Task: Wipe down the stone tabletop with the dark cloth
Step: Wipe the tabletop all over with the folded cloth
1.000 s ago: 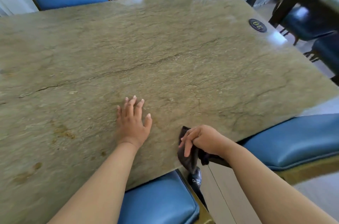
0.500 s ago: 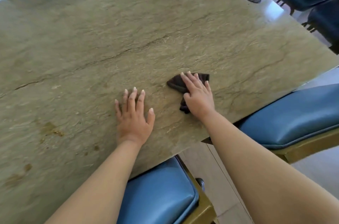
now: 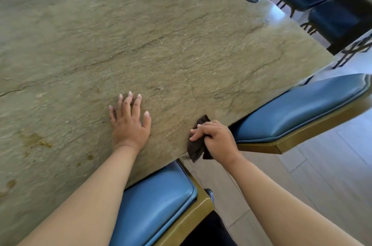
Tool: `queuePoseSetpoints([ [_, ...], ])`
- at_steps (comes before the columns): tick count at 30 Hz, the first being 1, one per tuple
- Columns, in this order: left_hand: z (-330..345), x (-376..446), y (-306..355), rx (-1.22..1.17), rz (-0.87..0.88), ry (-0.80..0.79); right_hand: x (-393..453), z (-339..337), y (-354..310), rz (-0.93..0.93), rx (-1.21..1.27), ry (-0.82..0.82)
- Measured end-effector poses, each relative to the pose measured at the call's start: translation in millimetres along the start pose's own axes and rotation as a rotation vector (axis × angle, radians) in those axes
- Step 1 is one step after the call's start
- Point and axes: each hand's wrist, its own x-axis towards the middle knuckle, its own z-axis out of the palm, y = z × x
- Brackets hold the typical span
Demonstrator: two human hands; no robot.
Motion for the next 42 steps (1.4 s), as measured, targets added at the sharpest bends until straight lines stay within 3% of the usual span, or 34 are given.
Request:
queuePoseSetpoints([
  [3,0.5,0.1,-0.6,-0.004,0.001,0.001,-9.3,-3.6,-9.3,0.117,0.124,0.012],
  [5,1.4,0.4,-0.9,-0.008,0.004,0.004,9.4,-12.7,-9.0,0.146,0.129,0.222],
  [8,2.1,-0.1,-1.7,0.002,0.003,0.001,50.8,-31.9,6.7,0.234,-0.084,0.518],
  [10,1.5,-0.3,-1.3,0.010,0.002,0.001,63.7,-32.3,15.9,0.341,-0.248,0.427],
  [12,1.9,-0.1,-1.2,0.021,-0.001,-0.015,60.4,-20.7,15.5,0.333,-0.394,0.299],
  [15,2.5,0.6,-1.6,0.037,0.001,-0.020,33.6,9.7,-6.1,0.096,-0.394,0.096],
  [18,2.2,0.8,-1.8,0.033,0.007,-0.008,8.0,33.7,-21.0,-0.183,-0.399,-0.220],
  [20,1.8,0.6,-1.8,0.026,0.006,-0.012,10.8,30.0,-17.9,-0.283,-0.407,-0.326],
  [22,1.2,0.2,-2.3,0.009,0.004,-0.036,27.0,23.9,-9.4,-0.264,-0.436,-0.278],
  [25,-0.9,3.7,-6.2,-0.067,-0.028,-0.079,56.5,33.9,-14.1,0.007,-0.442,-0.009],
  [27,-7.1,9.6,-7.6,-0.216,-0.084,-0.064,69.6,55.2,-31.0,0.118,-0.499,0.037],
  [29,-18.4,15.0,-12.5,-0.416,-0.146,-0.006,67.9,80.7,-48.8,0.004,-0.557,-0.104],
  [31,-31.6,18.9,-24.7,-0.511,-0.152,0.055,54.4,100.0,-62.5,-0.233,-0.580,-0.334],
  [34,-40.4,19.4,-64.7,-0.291,-0.122,0.145,47.7,104.0,-58.1,-0.487,-0.635,-0.532],
  [37,-43.7,20.7,-113.8,-0.090,-0.223,0.107,71.9,100.9,-54.0,-0.471,-0.685,-0.395],
  [39,-41.6,20.4,-138.2,-0.035,-0.290,0.013,99.5,107.5,-58.5,-0.326,-0.683,-0.222],
  [42,-36.1,17.7,-149.3,0.011,-0.258,0.007,147.5,126.2,-74.8,-0.114,-0.673,-0.045],
])
